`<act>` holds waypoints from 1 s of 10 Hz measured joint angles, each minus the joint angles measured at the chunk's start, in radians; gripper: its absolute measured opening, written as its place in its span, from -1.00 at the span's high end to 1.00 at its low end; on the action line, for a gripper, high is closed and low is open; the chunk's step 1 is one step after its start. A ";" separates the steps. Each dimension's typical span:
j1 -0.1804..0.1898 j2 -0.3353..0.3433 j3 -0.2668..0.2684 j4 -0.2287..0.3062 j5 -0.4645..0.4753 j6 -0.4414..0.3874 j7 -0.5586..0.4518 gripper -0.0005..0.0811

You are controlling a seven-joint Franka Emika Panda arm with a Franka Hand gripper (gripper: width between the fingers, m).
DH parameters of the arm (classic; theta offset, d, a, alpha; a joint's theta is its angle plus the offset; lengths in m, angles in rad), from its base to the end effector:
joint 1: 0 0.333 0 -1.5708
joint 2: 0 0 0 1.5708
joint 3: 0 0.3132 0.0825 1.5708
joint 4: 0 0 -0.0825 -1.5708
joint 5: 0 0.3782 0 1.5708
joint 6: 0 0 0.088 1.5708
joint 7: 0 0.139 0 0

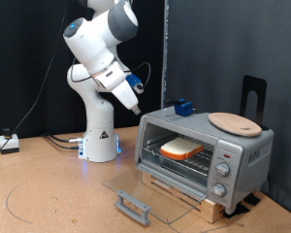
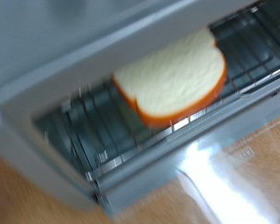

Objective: Make a piece of toast with the oven

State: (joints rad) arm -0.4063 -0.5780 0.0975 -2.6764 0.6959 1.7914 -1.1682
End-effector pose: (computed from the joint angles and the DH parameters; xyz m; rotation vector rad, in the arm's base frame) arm 0.3297 -0.0294 0.3808 -2.3964 -0.7027 -0.2502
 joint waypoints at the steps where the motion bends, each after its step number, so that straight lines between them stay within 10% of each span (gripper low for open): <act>1: -0.002 0.001 -0.001 0.012 0.041 -0.019 0.120 -0.99; 10: -0.081 -0.029 -0.058 -0.005 0.320 -0.023 0.595 -0.99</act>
State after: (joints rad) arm -0.4873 -0.6074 0.0393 -2.6819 1.0163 1.7684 -0.5733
